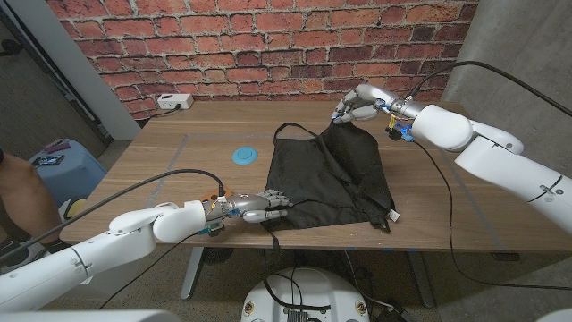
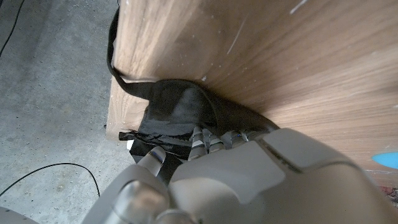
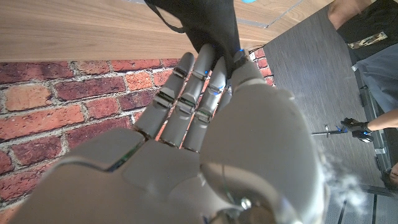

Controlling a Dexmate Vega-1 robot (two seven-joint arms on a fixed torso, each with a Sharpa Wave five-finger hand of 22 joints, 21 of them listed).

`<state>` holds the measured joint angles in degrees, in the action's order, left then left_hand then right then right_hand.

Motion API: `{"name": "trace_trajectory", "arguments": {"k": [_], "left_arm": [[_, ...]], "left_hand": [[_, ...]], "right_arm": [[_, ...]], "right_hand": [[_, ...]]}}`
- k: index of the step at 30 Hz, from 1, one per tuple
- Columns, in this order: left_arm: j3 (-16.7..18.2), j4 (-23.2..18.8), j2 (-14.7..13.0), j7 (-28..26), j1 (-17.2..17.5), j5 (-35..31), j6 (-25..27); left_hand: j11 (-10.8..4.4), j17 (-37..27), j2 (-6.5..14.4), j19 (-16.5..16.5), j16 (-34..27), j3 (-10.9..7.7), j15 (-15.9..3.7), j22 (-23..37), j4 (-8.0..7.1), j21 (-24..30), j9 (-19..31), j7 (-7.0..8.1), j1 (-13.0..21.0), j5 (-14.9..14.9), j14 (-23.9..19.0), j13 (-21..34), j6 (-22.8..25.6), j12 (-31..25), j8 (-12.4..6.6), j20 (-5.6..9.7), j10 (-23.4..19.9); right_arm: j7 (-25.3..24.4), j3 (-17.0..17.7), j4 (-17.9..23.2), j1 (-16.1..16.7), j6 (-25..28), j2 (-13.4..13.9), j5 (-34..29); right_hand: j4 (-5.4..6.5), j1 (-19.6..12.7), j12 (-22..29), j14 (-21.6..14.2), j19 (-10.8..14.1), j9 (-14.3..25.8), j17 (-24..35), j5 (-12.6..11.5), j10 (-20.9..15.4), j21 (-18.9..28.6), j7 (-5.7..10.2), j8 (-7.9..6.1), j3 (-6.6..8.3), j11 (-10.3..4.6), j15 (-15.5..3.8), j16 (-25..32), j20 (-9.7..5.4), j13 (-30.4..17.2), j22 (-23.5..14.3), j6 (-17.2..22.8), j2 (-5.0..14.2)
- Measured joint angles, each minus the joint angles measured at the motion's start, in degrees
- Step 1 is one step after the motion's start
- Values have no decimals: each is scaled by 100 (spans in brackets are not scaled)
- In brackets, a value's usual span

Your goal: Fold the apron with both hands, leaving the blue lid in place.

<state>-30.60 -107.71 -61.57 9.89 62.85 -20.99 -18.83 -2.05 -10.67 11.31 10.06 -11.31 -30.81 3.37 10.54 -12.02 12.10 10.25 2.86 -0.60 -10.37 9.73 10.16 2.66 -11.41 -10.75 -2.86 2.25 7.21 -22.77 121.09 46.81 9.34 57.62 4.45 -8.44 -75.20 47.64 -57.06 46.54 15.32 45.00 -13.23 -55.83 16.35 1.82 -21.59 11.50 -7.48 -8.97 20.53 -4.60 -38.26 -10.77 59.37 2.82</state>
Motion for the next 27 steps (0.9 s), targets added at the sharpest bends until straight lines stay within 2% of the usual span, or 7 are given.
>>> {"name": "trace_trajectory", "arguments": {"k": [27], "left_arm": [[-10, 12, -4, -7, 8, 0, -67]], "left_hand": [[0, 0, 0, 0, 0, 0, 0, 1, 0, -1, 0, 0, 0, 0, 0, 0, 0, 0, 0, 0, 0]], "right_arm": [[271, -300, -51, -265, -150, -300, 116]], "right_hand": [[14, -45, -45, -90, -1, -19, 37, 44, -51, 45, -22, 0, -78, 51, -31, -127, 0, 58, 3, 22, 45]]}}
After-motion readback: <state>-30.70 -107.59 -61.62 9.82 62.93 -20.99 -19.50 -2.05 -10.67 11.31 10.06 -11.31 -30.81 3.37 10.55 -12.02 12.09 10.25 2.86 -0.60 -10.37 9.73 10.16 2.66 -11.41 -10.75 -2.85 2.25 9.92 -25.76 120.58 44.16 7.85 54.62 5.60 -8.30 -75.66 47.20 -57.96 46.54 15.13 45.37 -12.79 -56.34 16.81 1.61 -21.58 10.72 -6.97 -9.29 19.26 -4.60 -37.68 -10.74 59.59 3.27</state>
